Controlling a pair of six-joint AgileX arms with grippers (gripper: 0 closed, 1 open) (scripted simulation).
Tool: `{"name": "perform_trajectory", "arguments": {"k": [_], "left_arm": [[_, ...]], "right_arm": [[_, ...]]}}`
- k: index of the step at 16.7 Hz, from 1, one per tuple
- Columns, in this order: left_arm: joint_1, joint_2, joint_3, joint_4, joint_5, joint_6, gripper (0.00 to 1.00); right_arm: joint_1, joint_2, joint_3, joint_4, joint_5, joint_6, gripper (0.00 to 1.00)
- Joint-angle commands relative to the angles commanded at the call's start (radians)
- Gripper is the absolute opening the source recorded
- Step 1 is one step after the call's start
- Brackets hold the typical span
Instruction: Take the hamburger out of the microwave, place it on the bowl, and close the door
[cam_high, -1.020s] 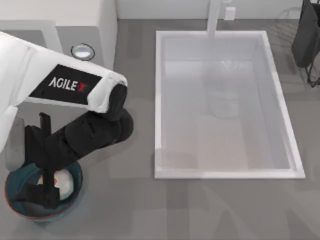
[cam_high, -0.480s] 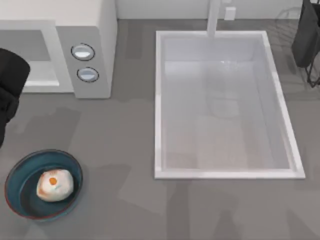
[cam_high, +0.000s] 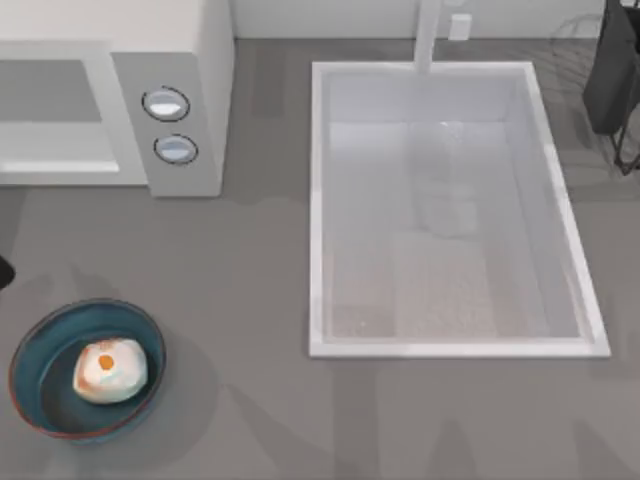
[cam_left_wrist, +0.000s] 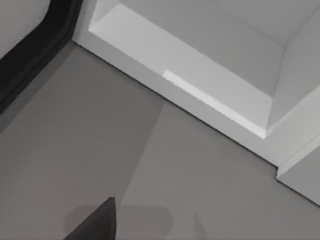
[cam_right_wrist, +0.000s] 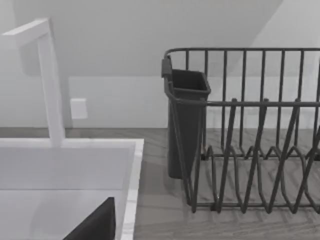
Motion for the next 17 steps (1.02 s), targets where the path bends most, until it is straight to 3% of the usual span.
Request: {"name": "perform_trajectory", "arguments": {"k": [3, 6, 9, 14, 17], "left_arm": [[0.034, -0.255, -0.162, 0.138, 0.095, 0.274, 1.0], [0.052, -0.43, -0.286, 0.232, 0.169, 0.455, 1.0], [0.058, -0.511, -0.35, 0.276, 0.208, 0.538, 1.0], [0.058, -0.518, -0.356, 0.28, 0.212, 0.545, 1.0], [0.058, -0.518, -0.356, 0.28, 0.212, 0.545, 0.77]], "right_arm": [[0.0, 0.0, 0.0, 0.0, 0.0, 0.0, 1.0], [0.0, 0.0, 0.0, 0.0, 0.0, 0.0, 1.0], [0.0, 0.0, 0.0, 0.0, 0.0, 0.0, 1.0], [0.0, 0.0, 0.0, 0.0, 0.0, 0.0, 1.0], [0.0, 0.0, 0.0, 0.0, 0.0, 0.0, 1.0]]}}
